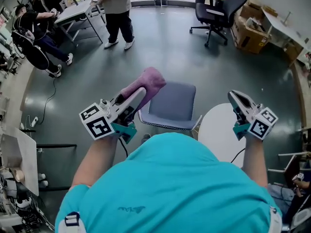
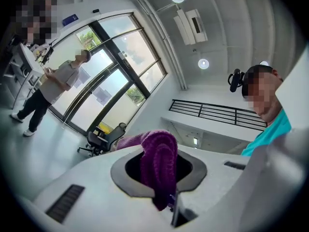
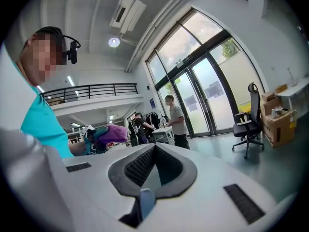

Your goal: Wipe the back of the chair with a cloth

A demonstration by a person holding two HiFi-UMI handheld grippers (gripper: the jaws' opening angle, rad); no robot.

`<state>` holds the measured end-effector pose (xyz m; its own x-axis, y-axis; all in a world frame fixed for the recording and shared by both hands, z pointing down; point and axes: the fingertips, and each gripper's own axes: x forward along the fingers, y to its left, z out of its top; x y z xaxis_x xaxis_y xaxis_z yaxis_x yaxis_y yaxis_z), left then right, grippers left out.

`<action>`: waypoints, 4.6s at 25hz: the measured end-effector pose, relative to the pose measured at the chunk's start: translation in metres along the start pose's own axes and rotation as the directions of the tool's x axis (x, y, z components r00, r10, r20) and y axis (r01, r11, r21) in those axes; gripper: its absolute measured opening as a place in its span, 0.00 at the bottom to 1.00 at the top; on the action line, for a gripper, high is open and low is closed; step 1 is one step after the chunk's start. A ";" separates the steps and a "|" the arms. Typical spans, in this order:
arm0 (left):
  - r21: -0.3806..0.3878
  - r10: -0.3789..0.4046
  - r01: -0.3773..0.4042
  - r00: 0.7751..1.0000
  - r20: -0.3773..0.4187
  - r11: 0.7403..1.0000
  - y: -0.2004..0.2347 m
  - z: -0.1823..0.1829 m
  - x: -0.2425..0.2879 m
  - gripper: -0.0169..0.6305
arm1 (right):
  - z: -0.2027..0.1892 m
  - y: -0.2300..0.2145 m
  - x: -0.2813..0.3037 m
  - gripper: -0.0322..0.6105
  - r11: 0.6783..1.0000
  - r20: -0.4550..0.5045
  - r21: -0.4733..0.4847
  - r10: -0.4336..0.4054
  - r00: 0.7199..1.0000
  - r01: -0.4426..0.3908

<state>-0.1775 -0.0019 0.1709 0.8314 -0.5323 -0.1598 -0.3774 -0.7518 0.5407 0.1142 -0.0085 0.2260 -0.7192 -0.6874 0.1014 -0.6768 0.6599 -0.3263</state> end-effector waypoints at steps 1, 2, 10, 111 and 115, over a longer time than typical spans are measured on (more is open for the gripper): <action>-0.011 -0.011 0.011 1.000 0.002 1.000 0.014 0.006 0.002 0.12 | 0.005 -0.005 0.012 0.05 1.000 0.000 0.000 -0.017 1.000 0.017; -0.021 -0.022 0.022 1.000 -0.002 1.000 0.028 0.012 0.003 0.12 | 0.009 -0.006 0.024 0.05 1.000 -0.002 0.001 -0.029 1.000 0.029; -0.056 -0.069 0.063 0.992 -0.105 0.996 0.115 0.035 -0.013 0.12 | 0.029 0.010 0.128 0.05 0.999 -0.076 -0.027 -0.042 0.996 0.040; 0.044 0.254 0.471 -0.392 -0.884 0.881 0.144 -0.377 -0.012 0.12 | -0.174 -0.148 -0.071 0.05 0.919 -0.197 0.324 -0.167 0.966 0.224; 0.022 0.245 0.494 -0.391 -0.887 0.869 0.126 -0.388 0.003 0.12 | -0.173 -0.147 -0.090 0.05 0.914 -0.188 0.326 -0.187 0.964 0.241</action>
<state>-0.0638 0.0529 0.5591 -0.0556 0.3694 0.9276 0.0741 -0.9249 0.3728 0.2508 0.0087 0.4275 -0.5962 -0.7294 0.3354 -0.7406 0.3386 -0.5803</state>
